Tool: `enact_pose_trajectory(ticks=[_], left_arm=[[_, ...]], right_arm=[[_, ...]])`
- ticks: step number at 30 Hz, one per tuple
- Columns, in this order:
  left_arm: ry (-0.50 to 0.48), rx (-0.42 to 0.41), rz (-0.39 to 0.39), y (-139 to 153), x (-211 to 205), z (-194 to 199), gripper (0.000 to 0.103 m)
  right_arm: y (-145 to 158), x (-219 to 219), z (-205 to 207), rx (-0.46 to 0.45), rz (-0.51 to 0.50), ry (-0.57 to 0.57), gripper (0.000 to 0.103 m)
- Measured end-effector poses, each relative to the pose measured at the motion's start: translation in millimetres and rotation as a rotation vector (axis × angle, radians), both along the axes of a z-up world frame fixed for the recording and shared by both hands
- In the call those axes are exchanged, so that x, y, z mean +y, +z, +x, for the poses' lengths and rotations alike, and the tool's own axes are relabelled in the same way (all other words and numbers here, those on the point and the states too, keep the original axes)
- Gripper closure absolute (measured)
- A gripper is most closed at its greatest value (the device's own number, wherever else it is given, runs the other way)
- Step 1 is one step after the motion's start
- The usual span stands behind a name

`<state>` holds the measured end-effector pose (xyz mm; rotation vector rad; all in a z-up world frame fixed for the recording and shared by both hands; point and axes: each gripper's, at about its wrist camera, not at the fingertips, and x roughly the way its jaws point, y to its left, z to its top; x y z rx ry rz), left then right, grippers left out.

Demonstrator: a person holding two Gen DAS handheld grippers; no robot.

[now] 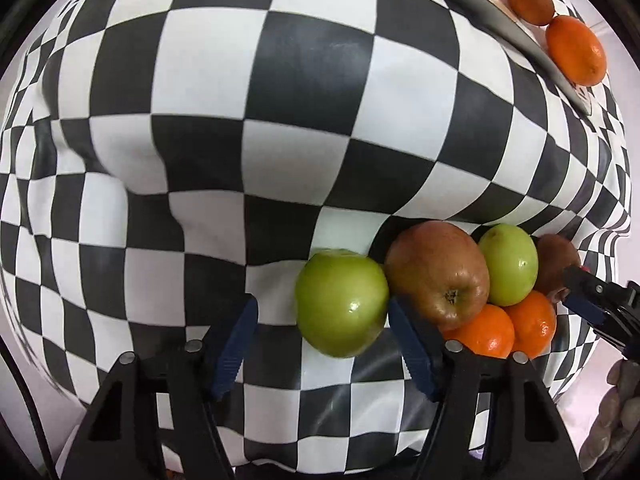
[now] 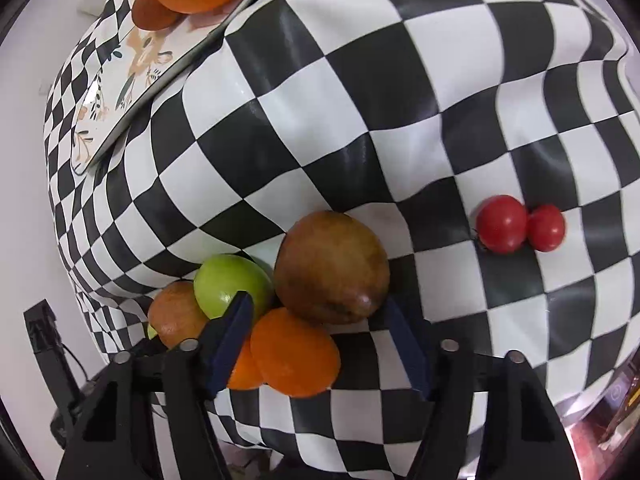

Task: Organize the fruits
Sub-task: 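Grasp a green apple with the left tool while the right tool grasps a brown fruit, then place the green apple and brown fruit on the plate, open both tools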

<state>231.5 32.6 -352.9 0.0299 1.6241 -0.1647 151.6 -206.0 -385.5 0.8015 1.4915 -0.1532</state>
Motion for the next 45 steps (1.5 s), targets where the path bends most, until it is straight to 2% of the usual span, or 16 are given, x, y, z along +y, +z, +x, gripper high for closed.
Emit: enact_pose_trajectory(ticks=[5,9,11,15,21,28,34,38,40,45], left_arm=[[0.005,-0.001,-0.042,0,-4,-1,0.048],[-0.018,-0.039,-0.036,4,-12,-6,0.048],[-0.010,-0.035,-0.057,1,-11,1,0.046],[0.017,-0.023,-0.112,2,-4,-3,0.055],[-0.061,-0.046,-0.004,16,-15,-23,0.056],[-0.042,0.011,-0.055,-8,-6,-25,0.051],[-0.021,-0.008,-0.027,-7,-14,-20,0.052],[-0.048,-0.052,0.015,8,-22,-25,0.052],[-0.044,-0.062,0.009,19,-22,-29,0.052],[-0.027,-0.109,-0.034,64,-13,-36,0.052]], right_arm=[[-16,0,3,0.021,-0.017,0.003,0.035],[-20,3,6,0.021,-0.024,0.004,0.034],[-22,3,6,0.023,-0.023,0.005,0.034],[-24,6,13,0.029,-0.008,0.006,0.034],[-13,8,9,0.036,-0.046,0.048,0.035],[-16,1,5,0.047,-0.038,0.055,0.034],[-24,-10,8,0.030,-0.022,0.024,0.033],[-15,-6,10,0.015,-0.067,0.052,0.034],[-5,2,8,-0.012,-0.090,0.066,0.034],[26,0,8,-0.077,-0.060,0.072,0.034]])
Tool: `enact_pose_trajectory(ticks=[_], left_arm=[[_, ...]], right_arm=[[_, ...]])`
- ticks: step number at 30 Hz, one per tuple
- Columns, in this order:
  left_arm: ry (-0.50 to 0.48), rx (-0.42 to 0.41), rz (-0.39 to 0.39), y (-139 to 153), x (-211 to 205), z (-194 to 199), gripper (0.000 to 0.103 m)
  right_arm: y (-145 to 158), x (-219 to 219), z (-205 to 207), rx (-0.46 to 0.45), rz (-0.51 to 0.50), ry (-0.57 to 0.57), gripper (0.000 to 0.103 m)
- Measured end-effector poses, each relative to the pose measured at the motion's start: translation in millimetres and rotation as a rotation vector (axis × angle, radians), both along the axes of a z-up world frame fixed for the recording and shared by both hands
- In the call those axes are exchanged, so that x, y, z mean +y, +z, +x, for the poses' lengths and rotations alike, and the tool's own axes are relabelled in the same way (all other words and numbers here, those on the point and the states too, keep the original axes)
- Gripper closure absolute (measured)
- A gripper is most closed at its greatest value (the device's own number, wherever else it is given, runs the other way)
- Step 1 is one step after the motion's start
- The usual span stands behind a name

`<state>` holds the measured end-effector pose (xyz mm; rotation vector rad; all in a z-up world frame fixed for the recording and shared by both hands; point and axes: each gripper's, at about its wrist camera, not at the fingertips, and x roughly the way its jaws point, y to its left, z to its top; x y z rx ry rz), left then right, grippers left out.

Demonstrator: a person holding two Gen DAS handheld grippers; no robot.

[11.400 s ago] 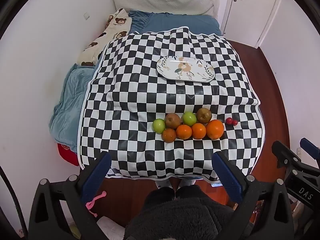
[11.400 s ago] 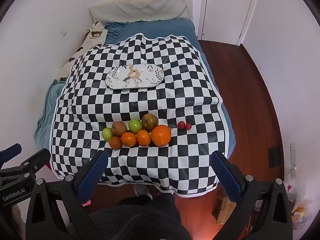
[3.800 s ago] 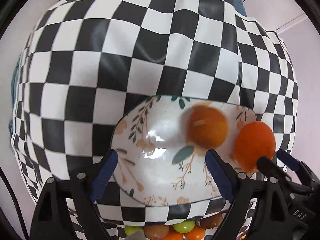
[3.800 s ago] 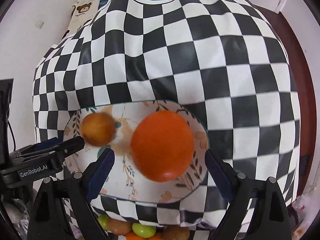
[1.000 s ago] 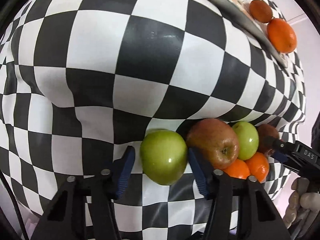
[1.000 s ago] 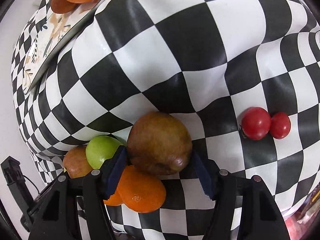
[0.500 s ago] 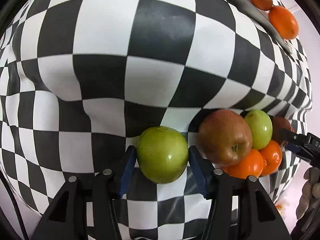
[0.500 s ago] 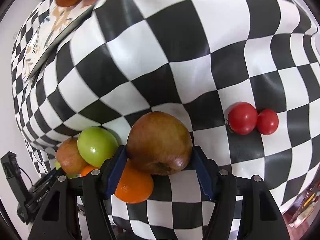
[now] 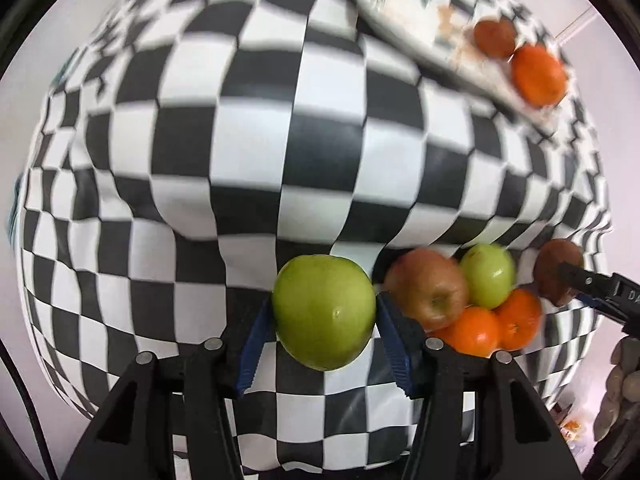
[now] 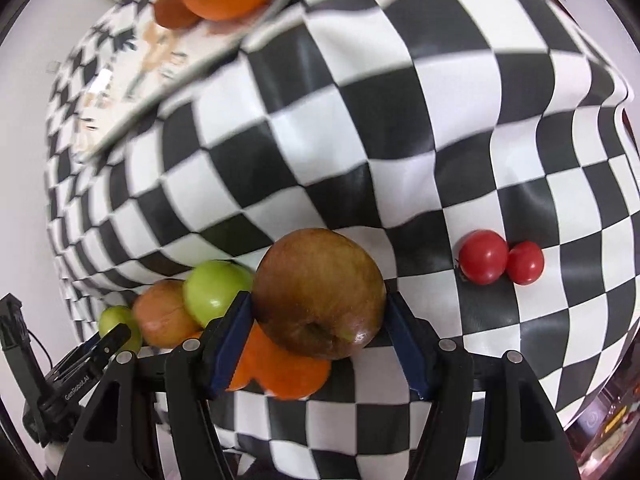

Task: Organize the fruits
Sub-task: 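Place the green apple and brown fruit on the plate, open both tools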

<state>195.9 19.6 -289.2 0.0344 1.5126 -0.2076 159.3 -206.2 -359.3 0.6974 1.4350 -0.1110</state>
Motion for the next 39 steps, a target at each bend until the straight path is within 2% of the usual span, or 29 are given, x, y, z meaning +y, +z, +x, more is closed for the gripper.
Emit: enact_pose_trajectory(ticks=[4,7,10,13,17,21,26,30,31,32,35,36,39], left_arm=[[-0.007,-0.051,-0.067,41,-17,17,0.052],[-0.033,-0.063,-0.110,70,-40,63,0.052],[-0.064,-0.044,-0.114,69,-50,120,0.052],[-0.087,-0.030,-0.090,66,-66,168,0.052],[-0.064,0.057,-0.082,39,-66,226,0.052],[-0.064,0.126,-0.058,16,-71,264,0.052],[-0.077,0.193,-0.037,-1,-76,284,0.052],[-0.086,0.253,-0.015,-14,-82,292,0.052],[-0.082,0.250,-0.016,-14,-82,293,0.052],[-0.076,0.249,-0.027,-14,-82,295,0.048],[-0.048,0.255,-0.090,-6,-78,301,0.019],[-0.042,0.239,-0.095,0,-76,302,0.015],[-0.039,0.208,-0.078,15,-70,303,0.015]], right_arm=[[38,0,20,-0.074,0.037,0.021,0.034],[66,1,53,-0.119,0.078,0.049,0.034],[89,15,101,-0.126,0.105,0.096,0.034],[100,23,149,-0.112,0.076,0.162,0.034],[92,27,206,-0.047,0.015,0.258,0.034],[70,23,234,0.031,0.008,0.298,0.034],[52,19,250,0.083,-0.006,0.310,0.034],[43,11,253,0.120,0.047,0.297,0.032],[43,10,253,0.122,0.058,0.295,0.028],[44,8,254,0.124,0.076,0.288,0.022],[50,1,253,0.134,0.104,0.265,0.010],[54,0,251,0.135,0.103,0.264,0.010],[63,-3,253,0.142,0.088,0.262,0.009]])
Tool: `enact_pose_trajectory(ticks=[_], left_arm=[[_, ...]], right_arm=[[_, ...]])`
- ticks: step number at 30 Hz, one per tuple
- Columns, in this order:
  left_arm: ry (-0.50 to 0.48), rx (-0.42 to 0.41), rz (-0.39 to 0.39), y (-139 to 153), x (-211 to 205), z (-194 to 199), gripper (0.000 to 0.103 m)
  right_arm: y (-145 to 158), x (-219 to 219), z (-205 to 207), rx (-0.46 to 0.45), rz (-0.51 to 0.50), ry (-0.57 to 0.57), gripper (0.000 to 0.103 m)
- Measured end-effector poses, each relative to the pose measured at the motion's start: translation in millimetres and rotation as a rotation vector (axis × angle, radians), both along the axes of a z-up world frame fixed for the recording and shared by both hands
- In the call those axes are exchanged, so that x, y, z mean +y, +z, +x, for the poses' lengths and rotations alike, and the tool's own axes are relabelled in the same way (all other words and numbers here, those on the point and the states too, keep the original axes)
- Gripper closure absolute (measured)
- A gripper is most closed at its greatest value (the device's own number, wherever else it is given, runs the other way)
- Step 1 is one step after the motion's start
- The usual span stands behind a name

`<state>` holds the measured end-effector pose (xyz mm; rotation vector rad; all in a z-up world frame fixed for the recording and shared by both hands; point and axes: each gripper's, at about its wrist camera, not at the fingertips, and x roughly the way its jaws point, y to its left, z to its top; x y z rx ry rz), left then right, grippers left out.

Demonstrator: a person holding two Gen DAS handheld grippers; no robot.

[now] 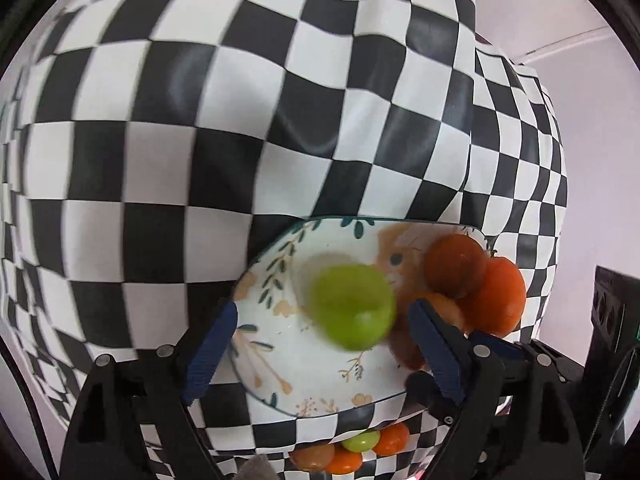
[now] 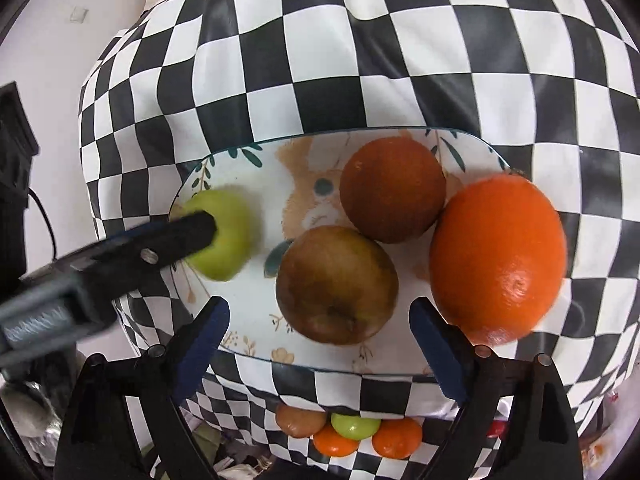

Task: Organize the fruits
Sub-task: 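Place the green apple and brown fruit on the plate, open both tools, then grasp a red apple with the left tool while the right tool grasps an orange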

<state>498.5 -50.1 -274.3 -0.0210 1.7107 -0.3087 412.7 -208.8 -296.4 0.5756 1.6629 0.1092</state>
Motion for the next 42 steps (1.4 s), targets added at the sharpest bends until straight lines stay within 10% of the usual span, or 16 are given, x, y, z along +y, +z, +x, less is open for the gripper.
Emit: enact_pose_trajectory(ticks=[15,42], left_arm=[[0.007,-0.280,0.123,57,43,-88,0.015],[-0.010,-0.657,0.092,160,46,-222,0.015]], right_arm=[[55,-11,-61,-0.151,-0.224,-0.002,0.009],[159,26,-201,-0.478,-0.398,-0.121,0.009]])
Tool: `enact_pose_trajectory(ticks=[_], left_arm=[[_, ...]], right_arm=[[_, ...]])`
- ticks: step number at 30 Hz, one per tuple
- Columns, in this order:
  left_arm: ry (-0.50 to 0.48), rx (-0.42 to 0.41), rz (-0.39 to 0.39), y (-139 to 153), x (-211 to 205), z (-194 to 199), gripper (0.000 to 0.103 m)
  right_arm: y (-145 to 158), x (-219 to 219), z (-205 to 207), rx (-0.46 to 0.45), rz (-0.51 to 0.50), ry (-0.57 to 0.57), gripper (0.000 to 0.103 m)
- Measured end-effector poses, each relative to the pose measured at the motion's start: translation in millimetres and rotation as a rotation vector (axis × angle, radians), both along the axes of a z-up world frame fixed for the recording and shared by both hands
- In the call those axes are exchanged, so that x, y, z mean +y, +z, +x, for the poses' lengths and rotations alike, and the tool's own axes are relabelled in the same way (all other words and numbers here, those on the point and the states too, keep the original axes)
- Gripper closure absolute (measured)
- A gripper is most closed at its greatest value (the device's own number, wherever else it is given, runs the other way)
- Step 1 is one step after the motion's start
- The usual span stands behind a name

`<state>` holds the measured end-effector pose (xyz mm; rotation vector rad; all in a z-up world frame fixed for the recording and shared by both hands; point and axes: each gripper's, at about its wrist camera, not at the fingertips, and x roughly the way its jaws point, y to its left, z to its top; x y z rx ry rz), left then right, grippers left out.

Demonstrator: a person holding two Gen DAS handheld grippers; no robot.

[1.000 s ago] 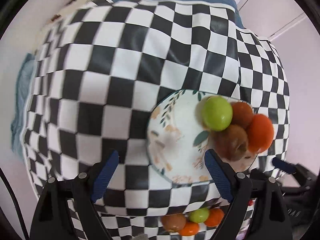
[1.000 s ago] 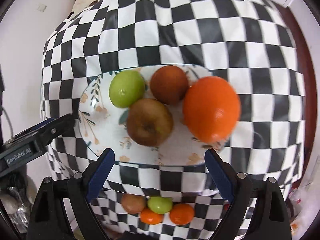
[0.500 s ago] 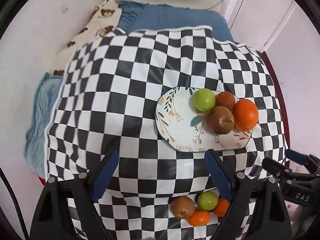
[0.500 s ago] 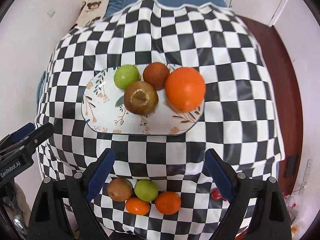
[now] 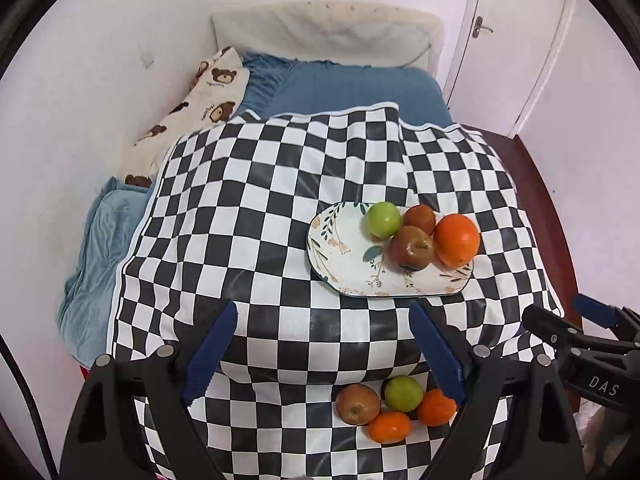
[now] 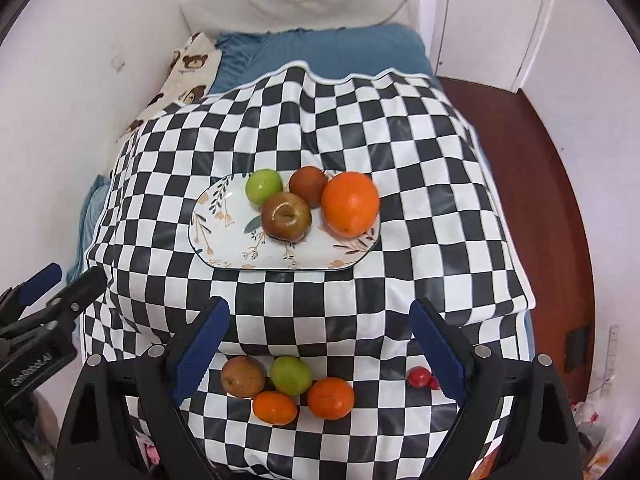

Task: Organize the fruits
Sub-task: 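Grasp a red apple with the left tool while the right tool grasps an orange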

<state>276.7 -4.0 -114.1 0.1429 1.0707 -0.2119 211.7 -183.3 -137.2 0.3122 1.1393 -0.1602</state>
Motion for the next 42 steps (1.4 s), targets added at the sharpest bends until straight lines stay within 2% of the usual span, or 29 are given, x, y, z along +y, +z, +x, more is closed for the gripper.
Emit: enact_pose_trajectory(ticks=[3,5,8,10,14,16,18,20,22,24,26,27,29,30,32,33,35,38,42], left_arm=[[-0.007,0.039,-0.023,-7,1,-6,0.015],[-0.021,0.068,-0.010,-20,2,-12,0.015],[-0.031,0.151,0.022,-55,3,-21,0.015],[-0.040,0.236,0.051,-90,2,-26,0.015],[-0.045,0.394,0.065,-149,-1,-29,0.015],[-0.036,0.487,0.035,-179,-3,-27,0.015],[-0.034,0.575,-0.013,-203,-7,-24,0.015],[0.003,0.654,-0.075,-229,-7,-19,0.015],[0.030,0.702,-0.100,-247,-10,-15,0.015],[0.040,0.715,-0.120,-257,-13,-13,0.017],[0.041,0.706,-0.111,-261,-15,-14,0.035],[0.042,0.686,-0.080,-261,-15,-15,0.041],[0.035,0.677,-0.092,-260,-13,-16,0.042],[0.036,0.655,-0.065,-256,-11,-19,0.042],[0.023,0.608,-0.011,-246,-7,-24,0.042],[0.011,0.584,0.040,-242,-4,-29,0.042],[-0.002,0.572,0.085,-240,0,-34,0.042],[0.026,0.601,0.068,-250,9,-35,0.041],[0.043,0.595,0.063,-251,9,-30,0.041]], right_arm=[[-1,-1,-14,-0.003,0.041,-0.011,0.009],[-13,0,-24,0.023,0.075,-0.005,0.009],[-52,1,-41,0.111,0.133,-0.017,0.009],[-87,0,-51,0.185,0.176,-0.028,0.009],[-155,-8,-66,0.300,0.321,-0.088,0.010],[-182,-12,-72,0.328,0.385,-0.120,0.011],[-203,-14,-75,0.353,0.408,-0.139,0.015],[-217,-13,-78,0.361,0.422,-0.150,0.016],[-228,-13,-78,0.373,0.431,-0.160,0.016],[-237,-14,-77,0.377,0.448,-0.171,0.017],[-245,-13,-75,0.386,0.456,-0.173,0.020],[-249,-12,-72,0.393,0.453,-0.167,0.022],[-256,-10,-71,0.406,0.435,-0.158,0.033],[-258,-10,-72,0.405,0.420,-0.154,0.035],[-258,-11,-75,0.396,0.422,-0.144,0.036],[-257,-10,-77,0.396,0.420,-0.136,0.036],[-251,-7,-78,0.404,0.381,-0.103,0.036],[-247,2,-78,0.424,0.323,-0.042,0.036],[-256,9,-74,0.422,0.311,-0.047,0.035]])
